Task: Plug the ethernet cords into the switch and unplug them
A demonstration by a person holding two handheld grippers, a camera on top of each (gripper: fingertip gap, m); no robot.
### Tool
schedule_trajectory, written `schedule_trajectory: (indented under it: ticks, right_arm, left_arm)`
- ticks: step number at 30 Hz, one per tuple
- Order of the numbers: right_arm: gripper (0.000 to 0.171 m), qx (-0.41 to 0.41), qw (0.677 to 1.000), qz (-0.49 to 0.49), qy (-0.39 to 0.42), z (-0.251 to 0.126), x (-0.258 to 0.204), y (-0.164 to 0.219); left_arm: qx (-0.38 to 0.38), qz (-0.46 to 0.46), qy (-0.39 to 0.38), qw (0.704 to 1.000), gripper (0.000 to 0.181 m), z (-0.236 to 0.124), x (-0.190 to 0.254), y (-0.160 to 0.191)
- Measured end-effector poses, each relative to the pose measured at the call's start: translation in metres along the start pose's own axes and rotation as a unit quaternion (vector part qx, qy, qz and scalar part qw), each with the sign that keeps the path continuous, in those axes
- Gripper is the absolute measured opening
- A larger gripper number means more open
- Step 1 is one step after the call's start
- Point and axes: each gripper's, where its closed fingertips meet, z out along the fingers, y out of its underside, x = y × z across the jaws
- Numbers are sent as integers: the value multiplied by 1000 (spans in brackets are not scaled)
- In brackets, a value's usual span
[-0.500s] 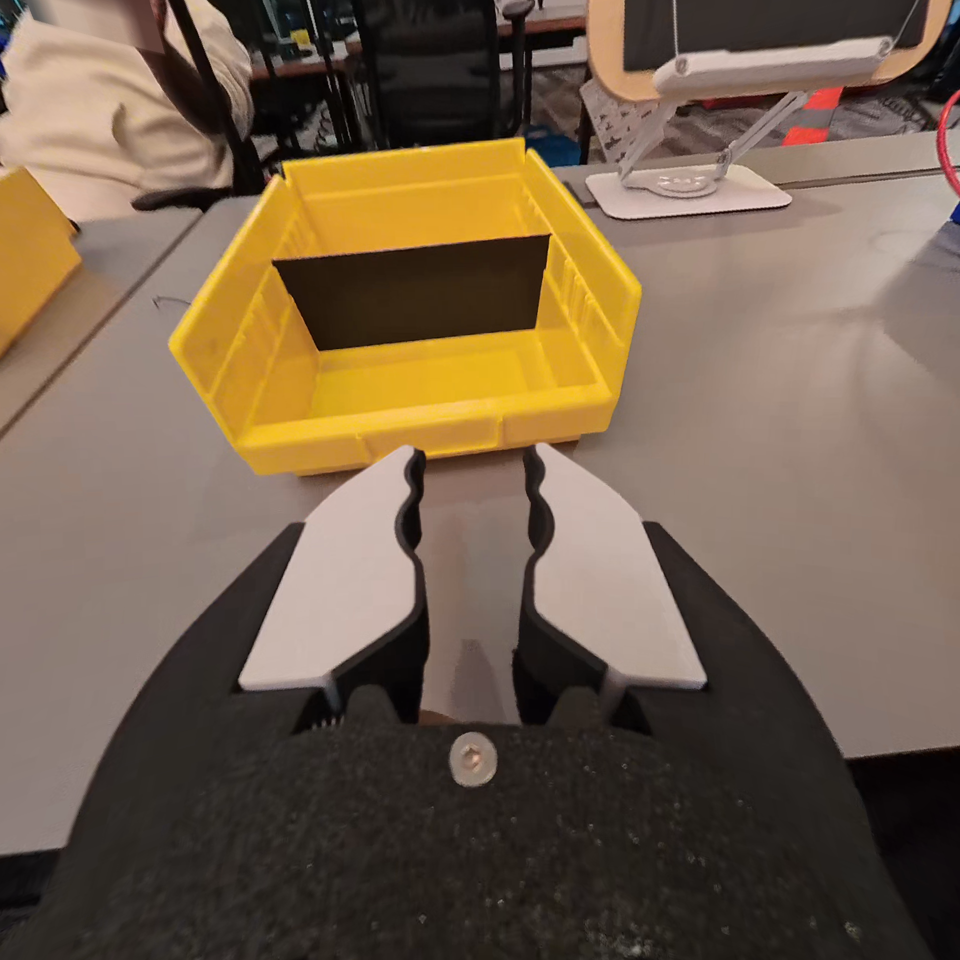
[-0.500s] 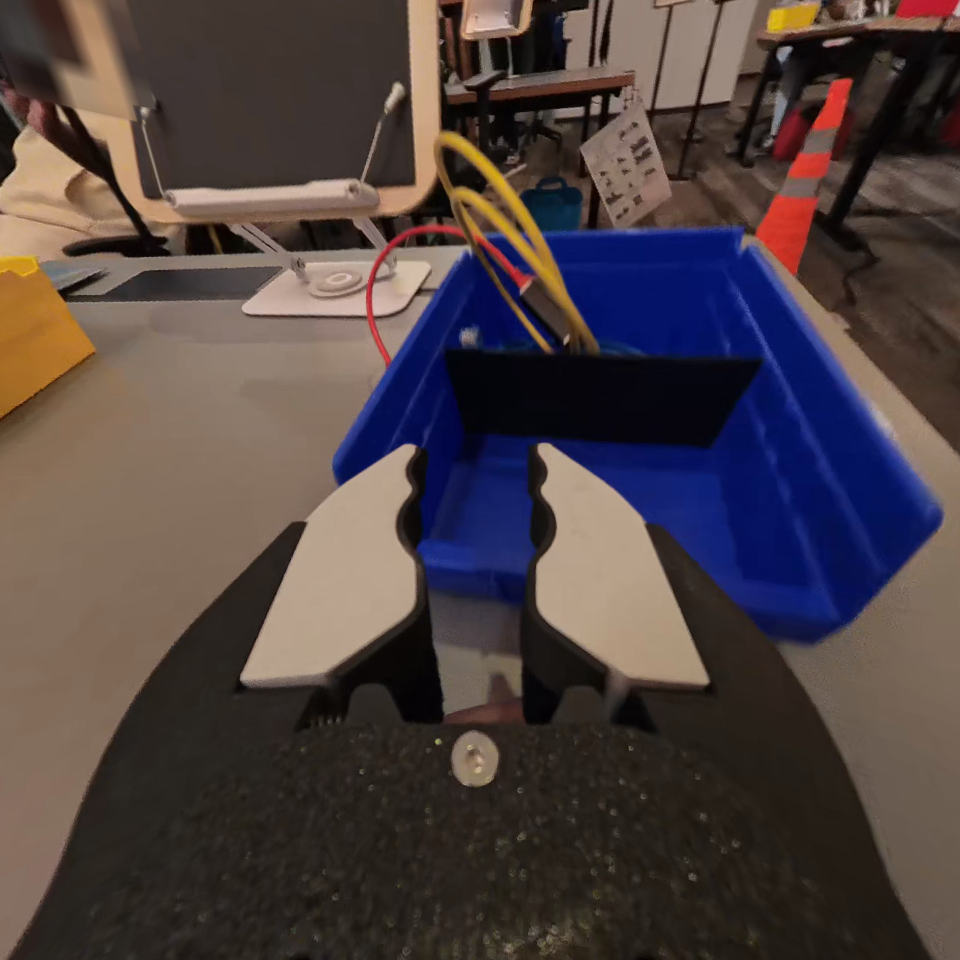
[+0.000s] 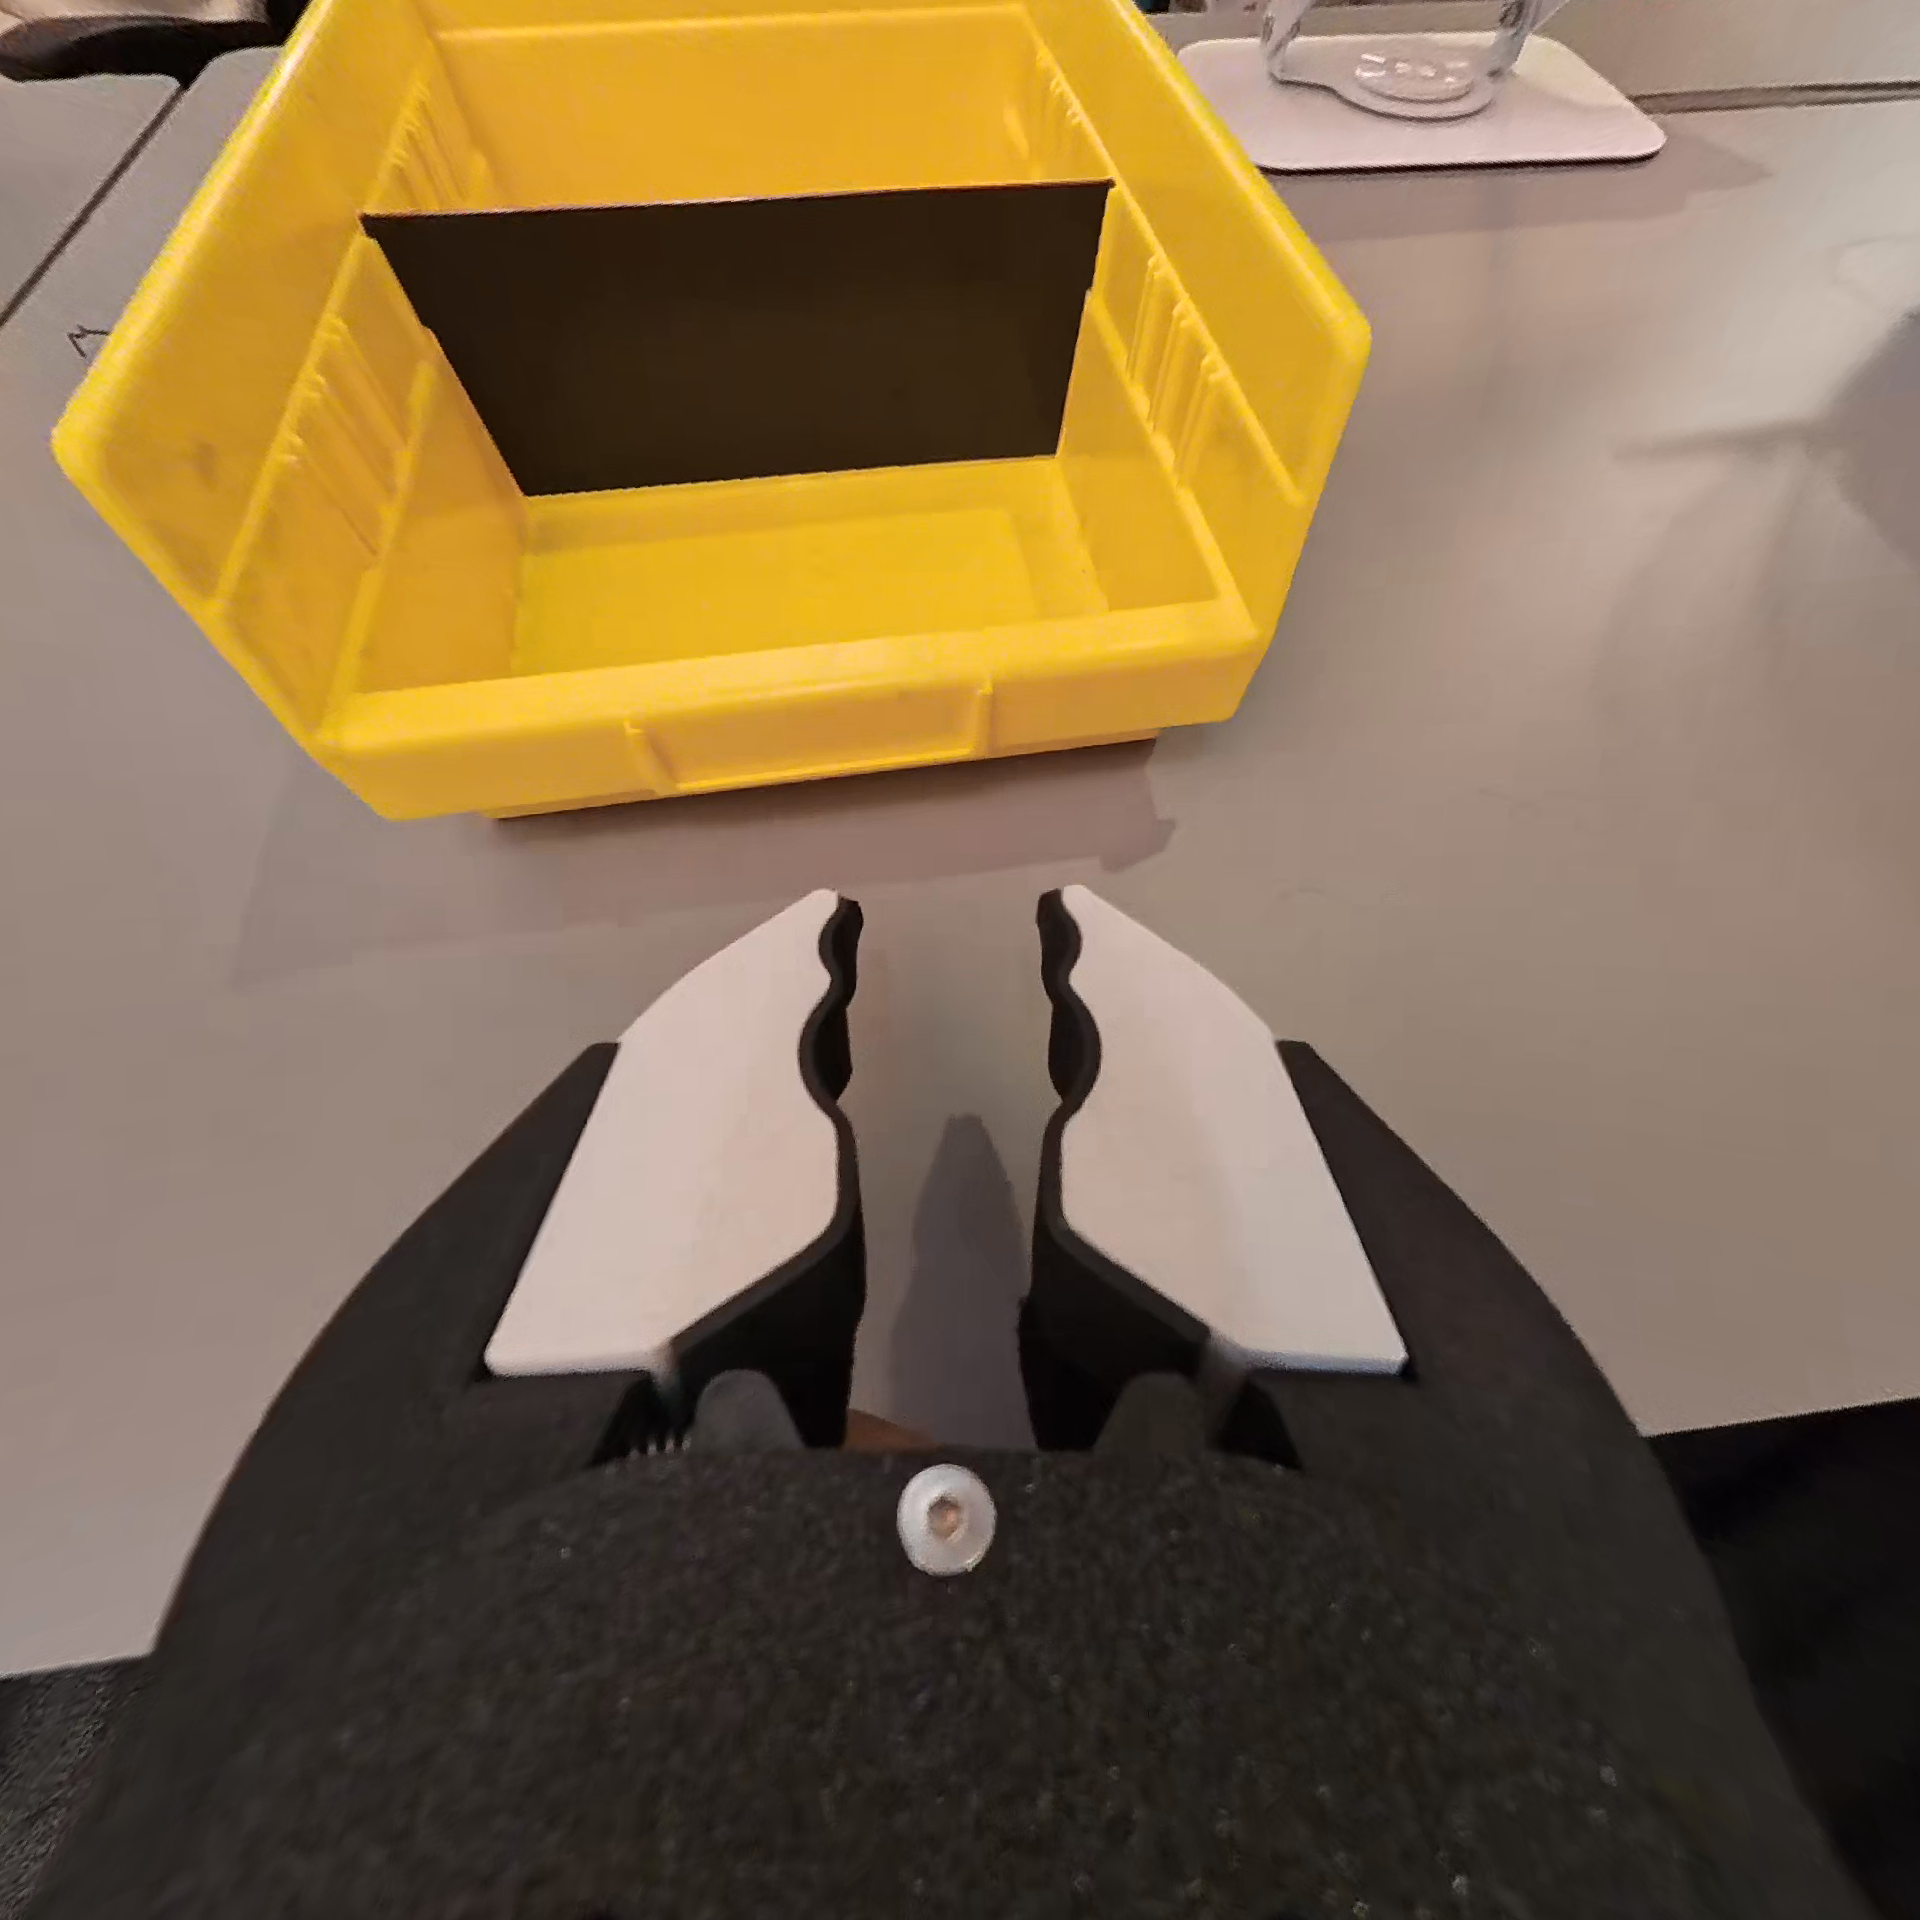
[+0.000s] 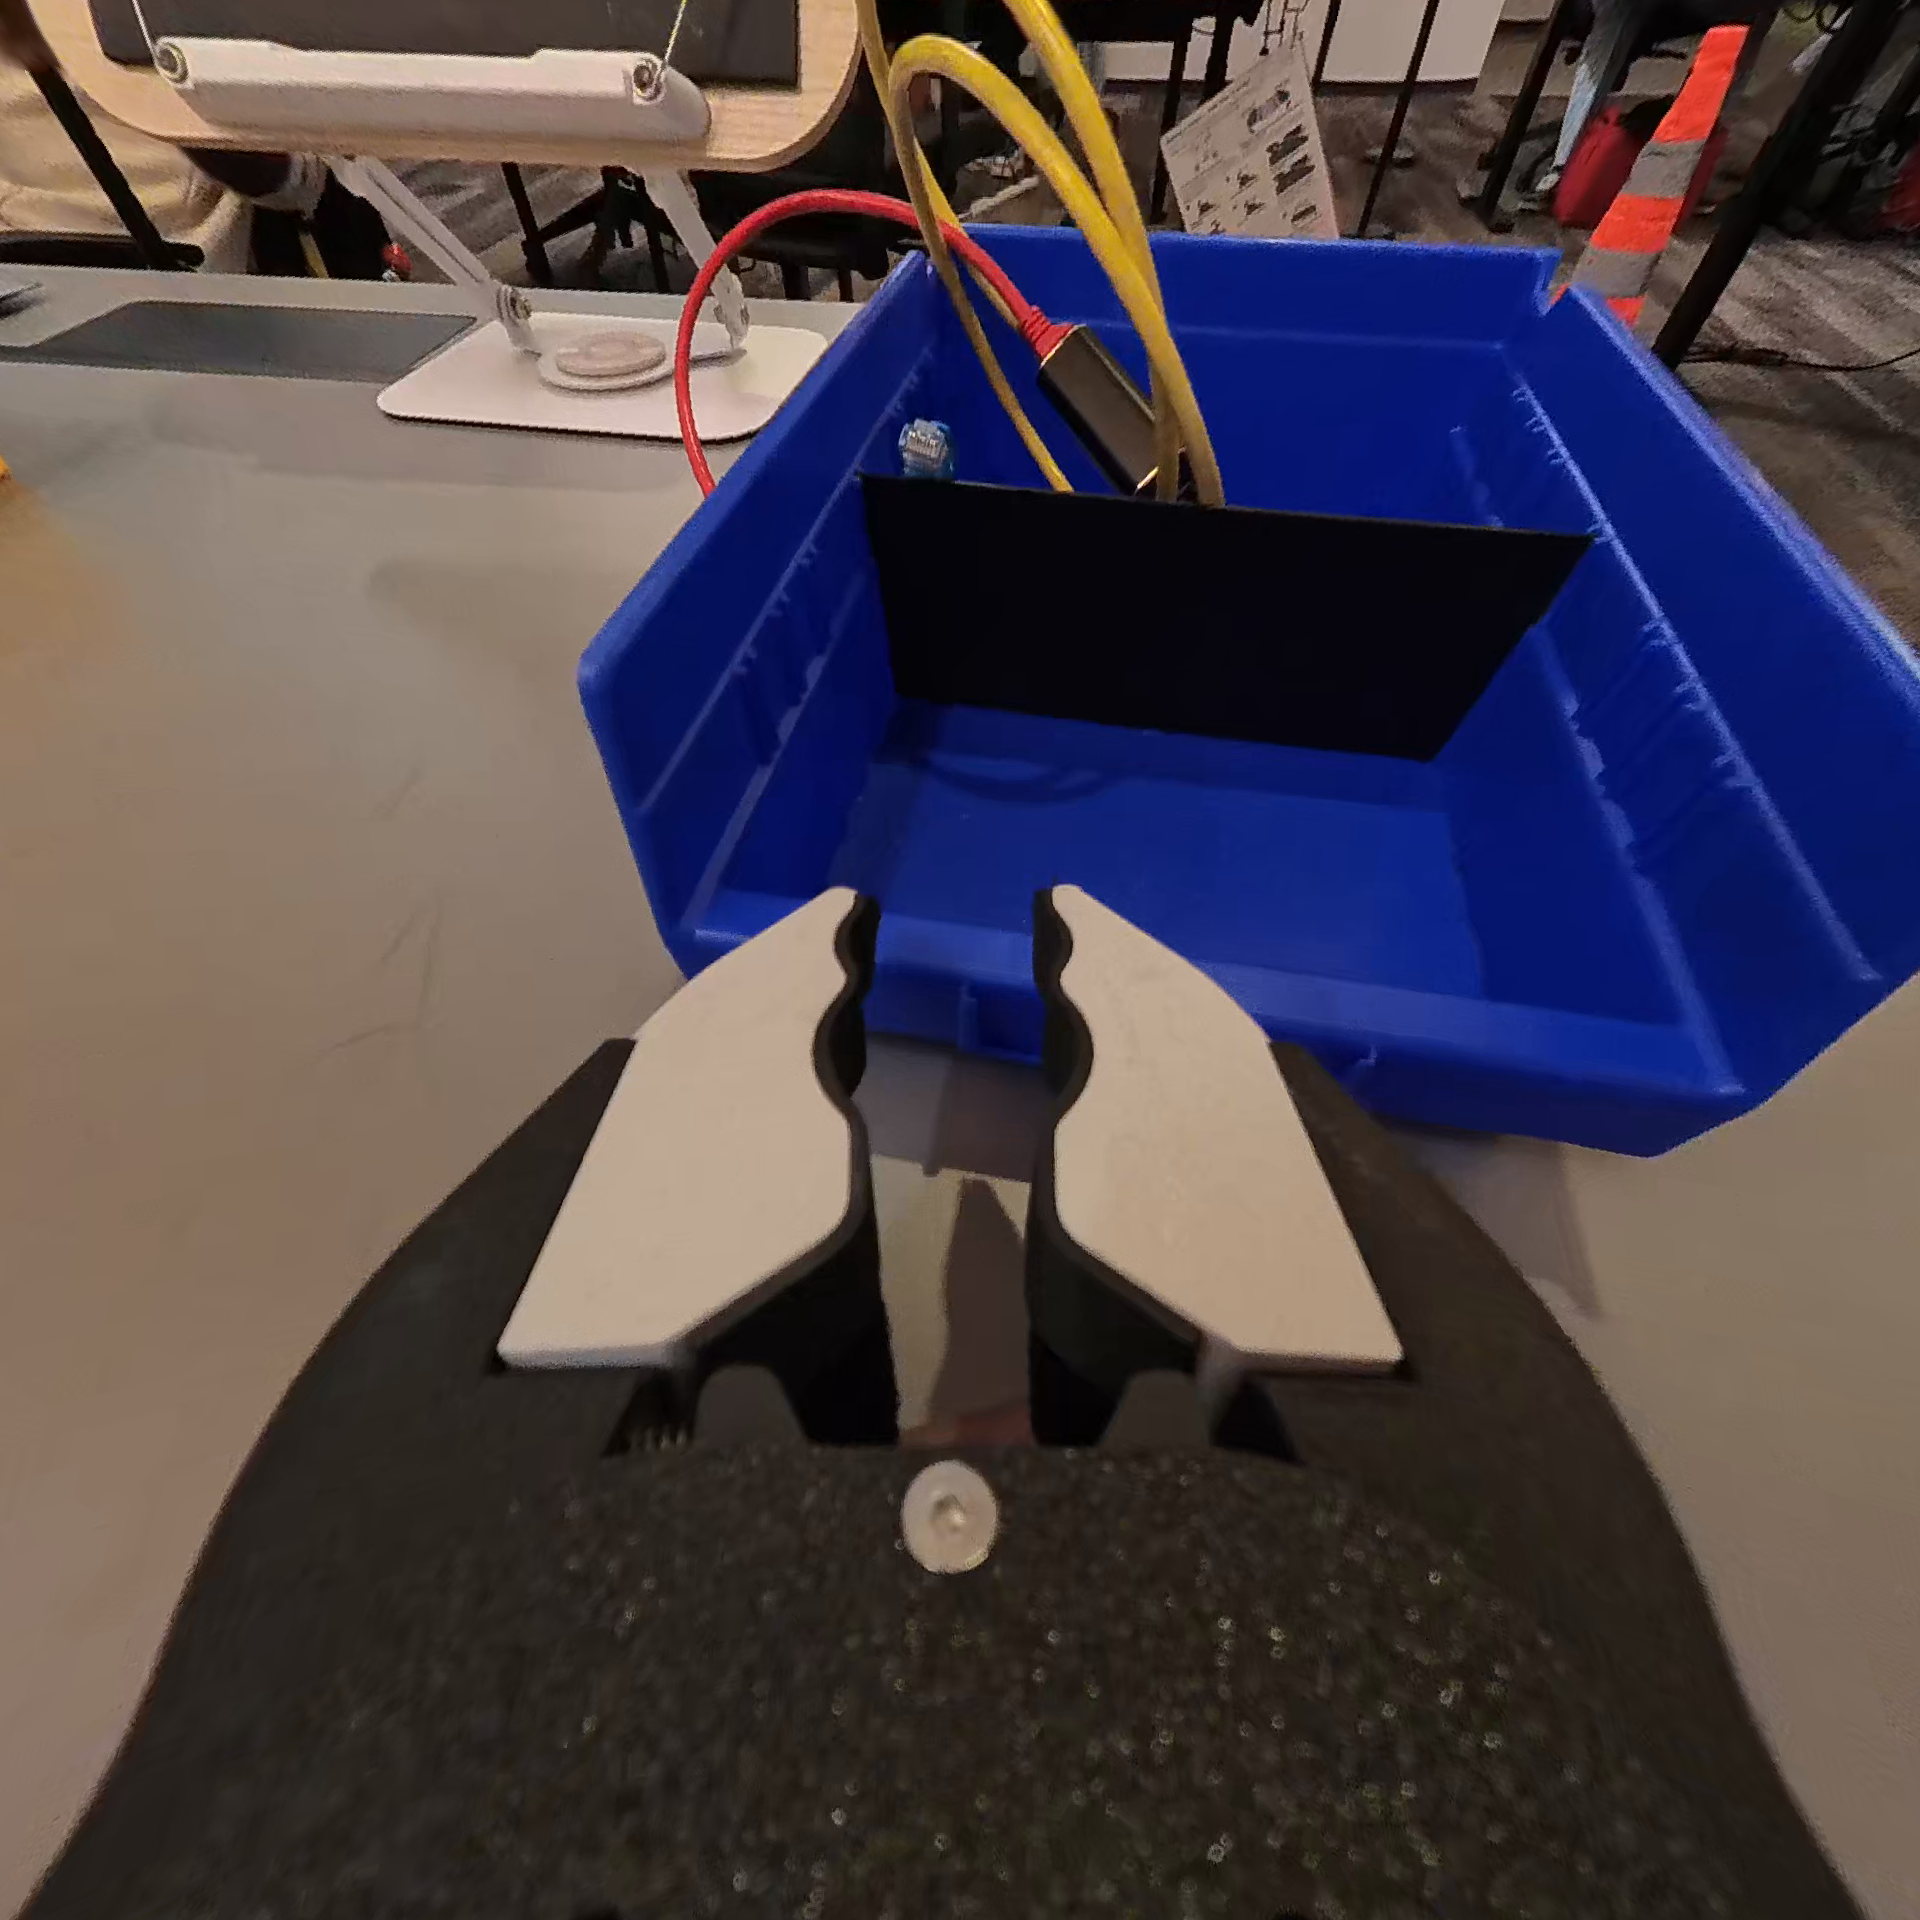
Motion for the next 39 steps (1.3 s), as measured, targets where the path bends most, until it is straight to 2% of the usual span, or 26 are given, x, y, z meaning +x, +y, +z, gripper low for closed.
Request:
schedule_trajectory:
  ticks: [7, 19, 22, 25, 29, 32, 34, 36, 38, 39]
  right_arm:
    - [28, 3, 1000, 25, -6, -3, 3, -1]
    - [29, 5, 1000, 14, 3, -3, 2, -3]
    - [35, 9, 999, -19, -24, 0, -21, -4]
    - [51, 17, 994, 17, -103, 10, -65, -8]
    - [71, 5, 995, 36, -97, 40, -84, -22]
    - [70, -14, 998, 4, -60, 55, -86, -26]
    - [73, -21, 996, 14, -84, 56, -98, -28]
    - [66, -24, 991, 13, -131, 49, -115, -27]
    - [44, -20, 980, 5, -199, 33, -135, -28]
    - [48, -2, 979, 12, -201, 25, -136, -35]
  left_arm:
    - [-7, -9, -4, 1000, 34, -1, -6, 4]
    - [-15, -10, 11, 1000, 34, 1, 0, 7]
    - [-11, -8, 20, 1000, 34, 1, 4, 6]
    - [-5, 0, 39, 999, 33, 4, 15, 3]
    - [21, -6, 108, 994, 33, 12, 53, -11]
    - [31, 19, 164, 986, 33, 18, 94, -21]
    - [25, 33, 204, 978, 34, 23, 127, -23]
    - [17, 40, 248, 968, 34, 28, 166, -25]
    - [10, 50, 290, 956, 39, 35, 209, -32]
    - [8, 55, 311, 949, 41, 38, 232, -37]
